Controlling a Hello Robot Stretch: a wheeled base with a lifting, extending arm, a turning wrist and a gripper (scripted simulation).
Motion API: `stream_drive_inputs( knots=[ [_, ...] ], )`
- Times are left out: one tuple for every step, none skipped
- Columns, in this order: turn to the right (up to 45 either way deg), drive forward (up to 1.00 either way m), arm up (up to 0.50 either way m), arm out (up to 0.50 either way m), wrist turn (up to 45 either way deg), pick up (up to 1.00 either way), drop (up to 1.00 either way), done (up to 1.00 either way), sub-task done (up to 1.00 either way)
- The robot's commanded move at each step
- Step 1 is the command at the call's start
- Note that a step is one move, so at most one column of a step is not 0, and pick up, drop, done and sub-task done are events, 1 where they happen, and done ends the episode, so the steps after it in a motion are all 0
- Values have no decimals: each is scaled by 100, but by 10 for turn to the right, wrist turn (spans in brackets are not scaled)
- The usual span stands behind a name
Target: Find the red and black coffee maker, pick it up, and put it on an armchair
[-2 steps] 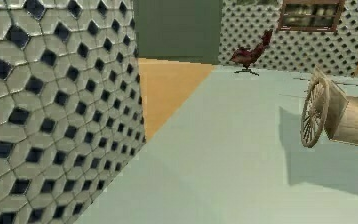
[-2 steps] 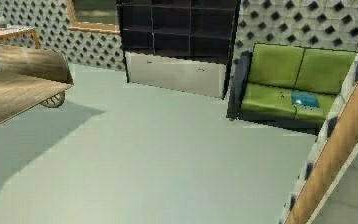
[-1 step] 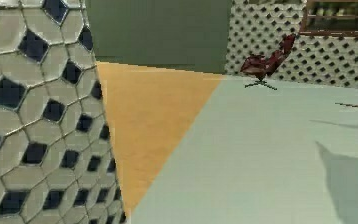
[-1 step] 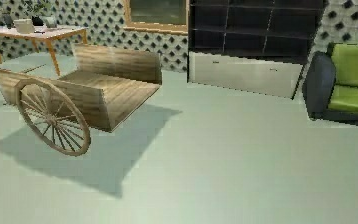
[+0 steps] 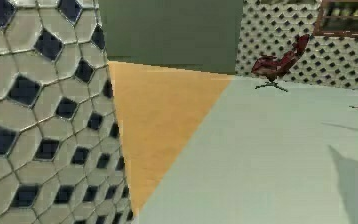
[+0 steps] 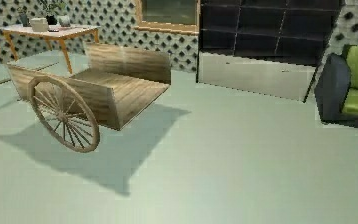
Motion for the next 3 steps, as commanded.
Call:
stream_drive_inputs(
  knots=[
    [150,0,0,0,0,0,0,0,0],
    [0,100,0,0,0,0,0,0,0],
    [90,0,0,0,0,0,0,0,0]
  ],
)
